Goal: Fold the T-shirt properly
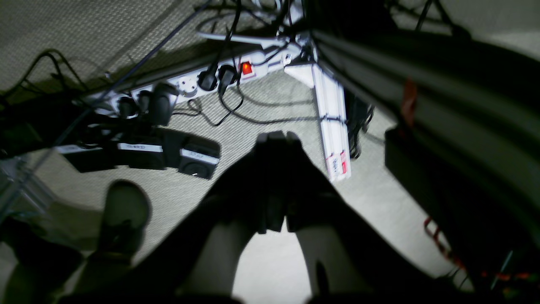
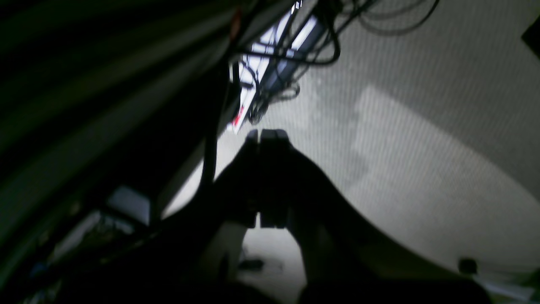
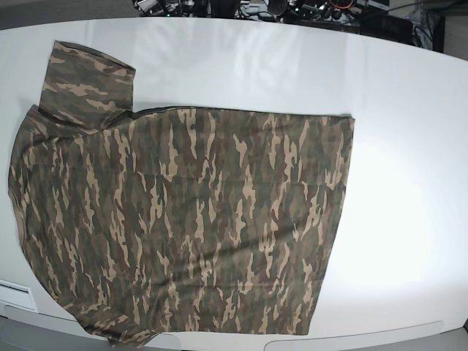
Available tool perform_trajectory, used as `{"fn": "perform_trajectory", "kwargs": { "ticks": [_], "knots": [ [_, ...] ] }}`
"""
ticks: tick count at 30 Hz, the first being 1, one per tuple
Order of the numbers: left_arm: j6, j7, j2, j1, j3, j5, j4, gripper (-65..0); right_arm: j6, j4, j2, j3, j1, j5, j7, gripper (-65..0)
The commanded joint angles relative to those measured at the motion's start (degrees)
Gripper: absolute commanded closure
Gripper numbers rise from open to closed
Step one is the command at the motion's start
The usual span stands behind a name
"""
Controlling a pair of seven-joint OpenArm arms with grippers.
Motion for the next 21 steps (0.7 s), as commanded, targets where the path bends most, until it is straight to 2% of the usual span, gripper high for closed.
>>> {"fn": "perform_trajectory", "kwargs": {
  "ticks": [1, 4, 6, 11, 17, 21],
  "knots": [
    [-0.20, 1.70, -0.07, 0.98, 0.00, 0.94, 1.77, 0.0, 0.96, 1.09, 0.00, 0.11, -0.61, -0.22, -1.86, 0.0],
    [-0.20, 6.93, -0.55, 3.93, 0.00, 2.21, 7.45, 0.0, 0.44, 5.31, 0.28, 0.11, -3.43, -0.17, -6.21, 0.0],
    [-0.22, 9.38, -1.46, 6.62, 0.02, 2.27, 11.85, 0.0, -1.27, 9.09, 0.39, 0.11, -6.49, -0.20, -8.57, 0.0],
    [-0.81, 13.03, -4.96, 13.75, 0.07, -0.66, 22.18, 0.0, -1.46, 20.04, 1.84, 0.11, -15.56, -0.17, -10.40, 0.0],
    [-8.68, 16.44, -11.06, 24.26, 0.04, -6.73, 36.46, 0.0, -1.42, 37.03, 4.39, 0.11, -29.07, 0.00, -14.23, 0.0],
    [-11.52, 21.33, -16.02, 31.61, 0.04, -8.85, 48.81, 0.0, -1.49, 49.86, 7.19, 0.11, -38.42, 0.00, -14.27, 0.0]
  ]
}}
